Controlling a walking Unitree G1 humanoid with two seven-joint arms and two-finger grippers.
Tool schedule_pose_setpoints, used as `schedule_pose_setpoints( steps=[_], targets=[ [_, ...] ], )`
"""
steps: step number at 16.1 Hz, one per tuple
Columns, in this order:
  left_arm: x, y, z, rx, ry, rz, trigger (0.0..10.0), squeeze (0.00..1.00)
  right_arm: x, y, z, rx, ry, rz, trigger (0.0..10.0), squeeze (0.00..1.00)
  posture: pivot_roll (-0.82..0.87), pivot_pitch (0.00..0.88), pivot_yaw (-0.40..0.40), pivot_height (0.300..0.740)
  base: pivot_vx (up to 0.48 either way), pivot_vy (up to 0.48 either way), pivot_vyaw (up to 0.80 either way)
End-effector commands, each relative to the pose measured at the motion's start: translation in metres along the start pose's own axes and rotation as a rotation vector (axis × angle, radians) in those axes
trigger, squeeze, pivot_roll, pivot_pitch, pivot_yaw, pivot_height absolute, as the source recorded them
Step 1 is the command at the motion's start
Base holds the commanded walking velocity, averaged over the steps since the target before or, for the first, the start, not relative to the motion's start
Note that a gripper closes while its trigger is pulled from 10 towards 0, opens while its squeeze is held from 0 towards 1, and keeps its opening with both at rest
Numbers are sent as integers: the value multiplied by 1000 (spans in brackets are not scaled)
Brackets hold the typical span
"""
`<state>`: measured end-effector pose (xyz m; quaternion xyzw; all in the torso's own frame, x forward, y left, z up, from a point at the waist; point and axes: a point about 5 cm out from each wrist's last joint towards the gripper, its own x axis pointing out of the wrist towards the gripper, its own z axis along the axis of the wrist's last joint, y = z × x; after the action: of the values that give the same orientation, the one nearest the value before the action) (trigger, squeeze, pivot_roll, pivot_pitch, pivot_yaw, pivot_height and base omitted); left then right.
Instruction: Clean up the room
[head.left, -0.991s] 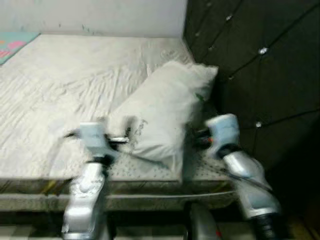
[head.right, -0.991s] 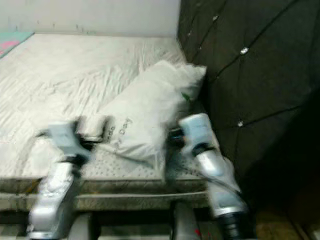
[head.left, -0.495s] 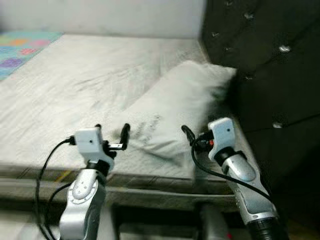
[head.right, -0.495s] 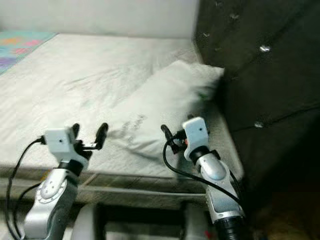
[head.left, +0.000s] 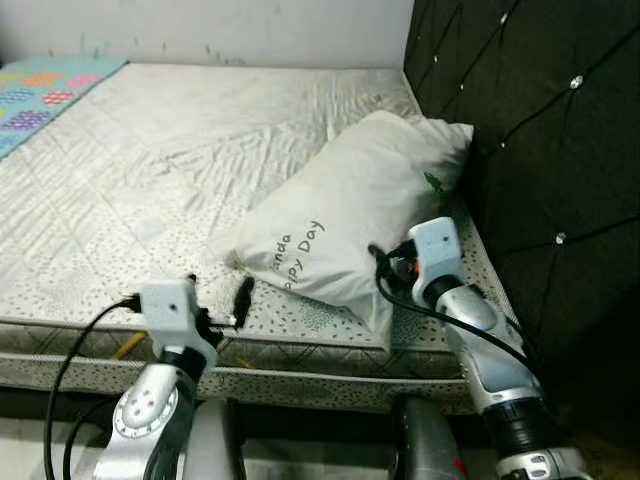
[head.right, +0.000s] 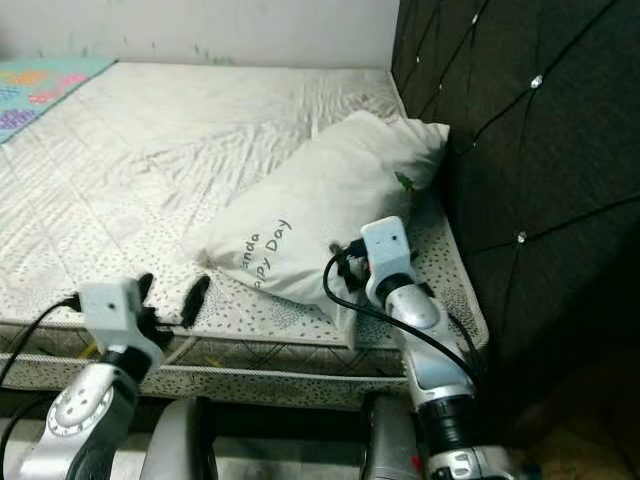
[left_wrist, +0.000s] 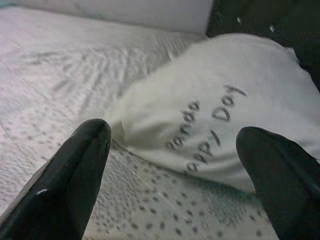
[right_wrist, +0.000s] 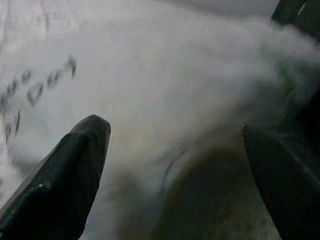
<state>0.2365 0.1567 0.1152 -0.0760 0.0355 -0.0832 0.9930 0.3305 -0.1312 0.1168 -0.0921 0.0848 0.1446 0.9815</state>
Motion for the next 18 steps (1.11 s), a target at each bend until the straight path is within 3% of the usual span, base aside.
schedule_pose_setpoints(
  steps=[1, 4, 8, 13, 14, 15, 16, 18],
  targets=[
    [0, -4, 6, 14, -10, -21, 10000, 0, 4, 6, 2, 7, 45, 32, 10000, 0, -109, 61, -21, 533, 0, 0, 0],
    [-2, -11, 5, -5, 6, -32, 10000, 0, 3, 22, -10, -7, 162, 162, 10000, 0, -112, 86, -32, 533, 0, 0, 0],
    [-6, -17, 3, -19, 27, -40, 10000, 0, 5, 35, -3, 75, 207, 174, 10000, 0, -107, 103, -40, 533, 0, 0, 0],
    [-6, -16, 5, -18, 30, -38, 10000, 0, 6, 60, 12, 254, 193, 129, 10000, 0, -102, 97, -30, 533, 0, 0, 0],
    [-6, -16, 5, -18, 30, -38, 10000, 0, 6, 60, 12, 254, 193, 129, 10000, 0, -102, 97, -30, 533, 0, 0, 0],
    [-7, -18, 8, -21, 22, -51, 10000, 0, 4, 61, 18, 342, 149, 69, 10000, 0, -93, 91, -27, 533, 0, 0, 0],
    [-7, -18, 8, -20, 22, -52, 10000, 0, 5, 59, 20, 365, 133, 39, 10000, 0, -90, 87, -25, 533, 0, 0, 0],
    [-6, -17, 9, -17, 19, -52, 10000, 0, 7, 59, 23, 365, 97, 14, 10000, 0, -84, 78, -21, 533, 0, 0, 0]
  ],
)
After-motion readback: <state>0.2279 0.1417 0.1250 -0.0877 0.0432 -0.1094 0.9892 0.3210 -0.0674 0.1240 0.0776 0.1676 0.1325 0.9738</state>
